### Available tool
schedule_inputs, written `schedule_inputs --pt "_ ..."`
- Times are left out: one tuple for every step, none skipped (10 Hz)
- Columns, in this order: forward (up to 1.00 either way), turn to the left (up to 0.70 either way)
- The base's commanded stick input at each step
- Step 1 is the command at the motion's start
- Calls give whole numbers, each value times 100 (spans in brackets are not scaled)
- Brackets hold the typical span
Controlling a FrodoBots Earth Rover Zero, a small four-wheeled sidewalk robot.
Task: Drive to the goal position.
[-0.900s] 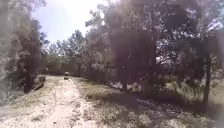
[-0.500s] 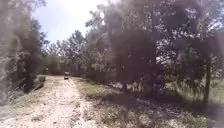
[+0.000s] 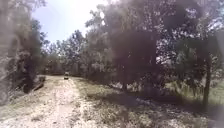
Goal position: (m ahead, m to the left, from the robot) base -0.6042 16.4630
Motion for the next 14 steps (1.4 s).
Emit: schedule_inputs --pt "67 0" --pt "67 29" --pt "67 33" --pt "67 33" --pt "67 33" --pt "67 33" --pt "67 33" --pt "67 33" --pt "67 33" --pt "67 33" --pt "67 33" --pt "67 33" --pt "66 30" --pt "66 0"
